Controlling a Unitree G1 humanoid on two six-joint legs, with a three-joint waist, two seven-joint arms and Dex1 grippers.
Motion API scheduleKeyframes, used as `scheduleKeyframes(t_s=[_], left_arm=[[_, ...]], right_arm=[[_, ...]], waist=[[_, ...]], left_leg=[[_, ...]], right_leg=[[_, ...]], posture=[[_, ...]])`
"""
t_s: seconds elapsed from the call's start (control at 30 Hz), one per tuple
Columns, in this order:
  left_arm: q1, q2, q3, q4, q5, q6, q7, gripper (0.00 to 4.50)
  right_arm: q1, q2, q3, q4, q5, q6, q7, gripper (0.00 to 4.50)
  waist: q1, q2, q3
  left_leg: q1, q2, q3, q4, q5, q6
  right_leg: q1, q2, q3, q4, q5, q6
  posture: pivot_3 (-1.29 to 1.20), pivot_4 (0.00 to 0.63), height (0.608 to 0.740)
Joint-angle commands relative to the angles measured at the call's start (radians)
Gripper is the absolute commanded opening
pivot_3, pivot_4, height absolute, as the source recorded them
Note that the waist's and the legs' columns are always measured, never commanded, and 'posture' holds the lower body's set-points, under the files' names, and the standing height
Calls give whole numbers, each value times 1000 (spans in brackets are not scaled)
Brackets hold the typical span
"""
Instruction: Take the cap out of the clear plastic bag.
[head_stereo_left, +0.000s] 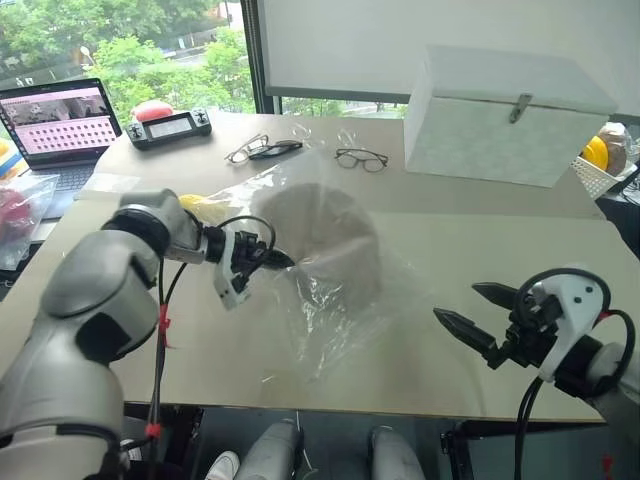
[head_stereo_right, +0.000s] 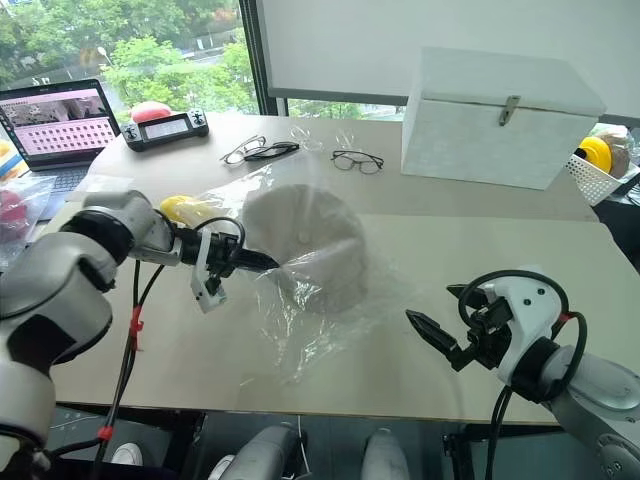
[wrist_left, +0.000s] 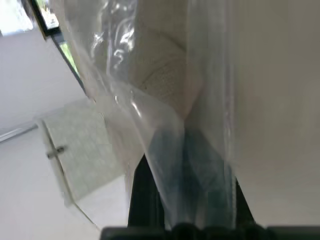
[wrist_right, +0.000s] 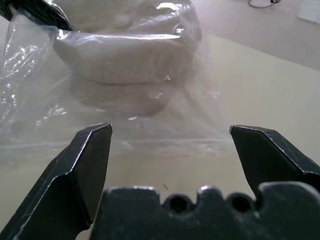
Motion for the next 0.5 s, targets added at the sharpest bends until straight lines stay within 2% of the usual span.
scheduleKeyframes(t_s=[0.03,0.07,0.1,0.17,0.37,0.43,0.47,0.5], left_arm=[[-18,-17,-23,91,-3,98,7,54],[-14,-21,6,108,-43,103,-42,54],[-10,-23,29,119,-75,107,-84,567],[0,-21,96,138,-160,120,-205,1126],[26,7,339,147,-447,66,-507,3215],[41,16,399,141,-517,56,-596,4077],[54,26,441,140,-566,41,-658,4399],[76,43,502,144,-639,13,-743,4399]], right_arm=[[-7,0,-12,-32,0,-9,-4,4500],[-6,0,-11,-35,0,-9,-6,4500],[-6,1,-10,-37,1,-9,-9,4500],[-8,2,-8,-39,1,-10,-11,4500],[-31,1,16,-26,-7,-16,-8,4500],[-40,2,23,-22,-9,-16,-7,4500],[-48,1,30,-19,-10,-16,-5,4500],[-58,-1,37,-13,-11,-16,-3,4500]], waist=[[-3,-1,1],[-4,-1,1],[-4,-2,1],[-5,-2,1],[-8,-3,2],[-12,-3,2],[-13,-3,2],[-15,-3,2]], left_leg=[[0,0,0,0,0,0],[0,0,1,0,0,0],[0,0,1,0,0,0],[0,0,0,0,0,0],[0,1,-1,0,0,0],[0,1,-2,0,0,0],[0,0,-2,0,0,0],[0,0,-2,0,0,0]], right_leg=[[-1,0,0,1,0,0],[-2,0,0,1,0,0],[-2,0,0,1,0,0],[-2,0,0,2,0,0],[-3,-1,0,3,0,0],[-4,-3,0,4,1,-1],[-4,-3,0,4,1,-1],[-4,-3,0,4,1,-1]], posture=[[0,150,740],[0,150,740],[0,150,740],[0,150,740],[0,150,740],[0,150,740],[0,150,740],[0,150,740]])
